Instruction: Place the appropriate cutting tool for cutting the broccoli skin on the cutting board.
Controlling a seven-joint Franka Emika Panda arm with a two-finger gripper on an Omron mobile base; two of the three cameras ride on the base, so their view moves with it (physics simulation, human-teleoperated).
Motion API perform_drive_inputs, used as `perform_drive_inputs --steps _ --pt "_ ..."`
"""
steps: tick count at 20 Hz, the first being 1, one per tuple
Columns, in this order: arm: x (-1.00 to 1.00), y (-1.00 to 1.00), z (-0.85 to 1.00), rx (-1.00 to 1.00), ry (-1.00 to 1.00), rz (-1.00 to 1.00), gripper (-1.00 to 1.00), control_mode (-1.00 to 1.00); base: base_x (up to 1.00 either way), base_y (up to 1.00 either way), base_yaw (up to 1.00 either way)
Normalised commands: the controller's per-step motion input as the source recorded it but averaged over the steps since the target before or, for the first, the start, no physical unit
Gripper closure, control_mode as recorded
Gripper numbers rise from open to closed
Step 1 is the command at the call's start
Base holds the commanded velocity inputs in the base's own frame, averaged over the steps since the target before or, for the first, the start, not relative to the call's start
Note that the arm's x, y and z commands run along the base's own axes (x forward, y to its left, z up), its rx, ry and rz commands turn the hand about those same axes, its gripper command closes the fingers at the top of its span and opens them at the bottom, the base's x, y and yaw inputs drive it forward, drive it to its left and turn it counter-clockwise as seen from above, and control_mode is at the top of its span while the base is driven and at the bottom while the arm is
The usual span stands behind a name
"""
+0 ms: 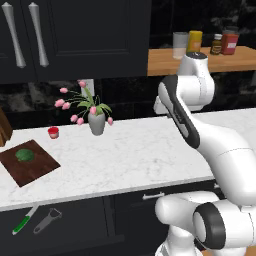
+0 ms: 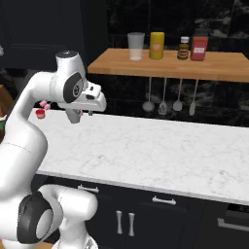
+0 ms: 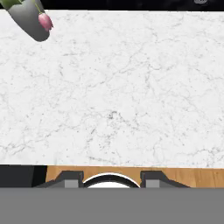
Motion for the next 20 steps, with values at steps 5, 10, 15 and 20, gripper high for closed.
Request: perform_drive_inputs --steps 5,10,15,20 --pt "-0.29 0.02 0.00 0.00 -0.08 0.00 -1.00 -1.00 0.00 0.00 0.00" --pt "-0.72 0.55 -0.37 -0.02 -0.06 0.01 -1.00 -1.00 0.00 0.00 0.00" --pt "-0.57 0.82 -0.59 0.00 0.01 0.00 -1.00 -1.00 0.00 0.00 0.00" --pt "-0.08 0.82 -0.44 0.00 0.29 0.00 -1.00 -1.00 0.00 0.00 0.00"
